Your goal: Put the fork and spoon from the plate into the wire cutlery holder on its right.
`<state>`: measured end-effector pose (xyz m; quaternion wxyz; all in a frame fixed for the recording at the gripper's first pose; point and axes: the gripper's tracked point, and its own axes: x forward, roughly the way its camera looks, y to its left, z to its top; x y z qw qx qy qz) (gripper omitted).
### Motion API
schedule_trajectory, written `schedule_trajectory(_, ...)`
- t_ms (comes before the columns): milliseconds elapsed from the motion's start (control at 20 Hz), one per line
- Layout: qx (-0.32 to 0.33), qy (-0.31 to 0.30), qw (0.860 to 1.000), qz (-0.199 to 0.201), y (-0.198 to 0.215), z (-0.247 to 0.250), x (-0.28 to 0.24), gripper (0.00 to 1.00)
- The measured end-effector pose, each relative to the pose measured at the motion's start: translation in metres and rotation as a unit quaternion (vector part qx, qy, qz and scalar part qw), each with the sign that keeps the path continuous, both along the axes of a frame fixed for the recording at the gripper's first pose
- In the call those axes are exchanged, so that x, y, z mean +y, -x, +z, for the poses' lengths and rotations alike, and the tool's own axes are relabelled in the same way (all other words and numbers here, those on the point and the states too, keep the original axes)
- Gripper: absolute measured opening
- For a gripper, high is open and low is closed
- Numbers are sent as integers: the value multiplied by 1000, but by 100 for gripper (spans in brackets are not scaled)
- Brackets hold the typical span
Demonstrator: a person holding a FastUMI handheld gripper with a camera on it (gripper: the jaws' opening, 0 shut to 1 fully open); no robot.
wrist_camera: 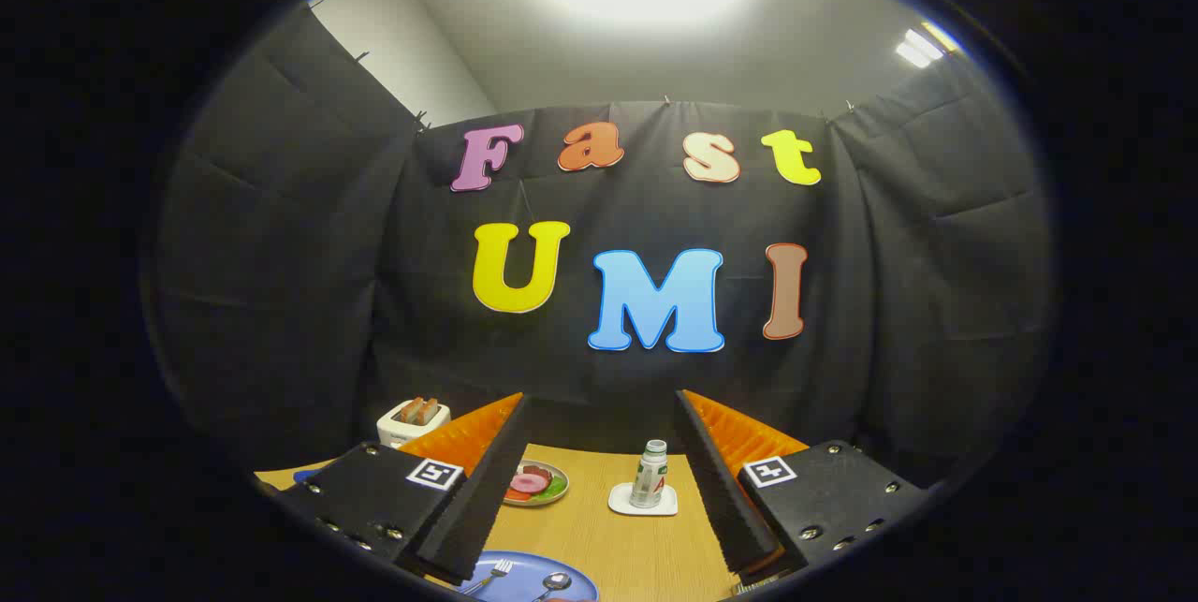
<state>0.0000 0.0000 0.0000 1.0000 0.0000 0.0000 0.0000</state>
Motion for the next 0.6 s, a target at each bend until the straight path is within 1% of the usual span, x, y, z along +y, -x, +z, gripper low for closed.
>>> schedule_trajectory(600,0,2,1000,4,4,-1,4,93)
